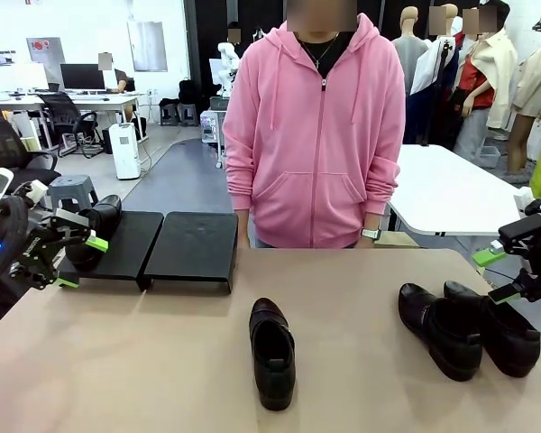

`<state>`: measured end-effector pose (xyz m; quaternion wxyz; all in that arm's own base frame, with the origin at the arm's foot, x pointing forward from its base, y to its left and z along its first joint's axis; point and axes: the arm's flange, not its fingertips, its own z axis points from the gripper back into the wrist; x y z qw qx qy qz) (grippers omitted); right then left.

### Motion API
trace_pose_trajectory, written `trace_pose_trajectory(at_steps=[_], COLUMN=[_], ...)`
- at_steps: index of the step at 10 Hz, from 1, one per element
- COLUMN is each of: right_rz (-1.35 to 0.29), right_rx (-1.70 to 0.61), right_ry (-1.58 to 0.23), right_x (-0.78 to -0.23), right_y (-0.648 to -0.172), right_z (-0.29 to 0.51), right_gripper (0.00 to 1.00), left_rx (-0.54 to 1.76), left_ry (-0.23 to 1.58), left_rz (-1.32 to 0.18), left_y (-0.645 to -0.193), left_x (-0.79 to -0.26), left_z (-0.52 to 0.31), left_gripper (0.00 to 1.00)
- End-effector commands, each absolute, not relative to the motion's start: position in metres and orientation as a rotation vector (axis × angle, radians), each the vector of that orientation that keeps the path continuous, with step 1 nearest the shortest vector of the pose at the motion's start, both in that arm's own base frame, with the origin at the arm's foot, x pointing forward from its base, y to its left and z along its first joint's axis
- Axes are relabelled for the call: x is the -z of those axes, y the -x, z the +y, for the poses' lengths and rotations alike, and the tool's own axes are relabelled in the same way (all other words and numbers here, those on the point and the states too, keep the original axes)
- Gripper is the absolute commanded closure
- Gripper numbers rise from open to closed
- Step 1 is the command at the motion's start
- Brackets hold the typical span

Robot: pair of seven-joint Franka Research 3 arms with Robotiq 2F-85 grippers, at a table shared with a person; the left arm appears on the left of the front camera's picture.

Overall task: Organize the shoes by placing them on the stand.
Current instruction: Place the Shoe from the middle of the table onto the Shoes Stand.

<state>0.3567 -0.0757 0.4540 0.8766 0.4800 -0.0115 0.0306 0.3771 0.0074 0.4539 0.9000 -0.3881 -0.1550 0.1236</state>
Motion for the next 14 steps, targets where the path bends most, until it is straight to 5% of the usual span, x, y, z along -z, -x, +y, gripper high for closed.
trace_pose_trajectory(at_steps=[1,5,8,10,14], right_rz=[-0.027,-0.027,-0.027,-0.027,-0.027], right_rx=[-0.094,-0.094,-0.094,-0.094,-0.094], right_ry=[-0.997,-0.997,-0.997,-0.997,-0.997], right_x=[-0.455,-0.455,-0.455,-0.455,-0.455], right_y=[-0.357,-0.357,-0.357,-0.357,-0.357], right_z=[-0.08,-0.08,-0.08,-0.08,-0.08], right_gripper=[0.0,0.0,0.0,0.0,0.0], left_rx=[-0.256,-0.36,-0.319,-0.331,-0.278], left_ry=[0.817,0.452,0.277,0.14,0.232], left_rz=[-0.321,-0.322,-0.236,-0.345,-0.285], left_y=[-0.377,-0.327,-0.331,-0.333,-0.293], left_x=[-0.455,-0.437,-0.41,-0.394,-0.39], left_z=[0.008,-0.154,-0.298,-0.366,-0.339], left_gripper=[0.0,0.0,0.0,0.0,0.0])
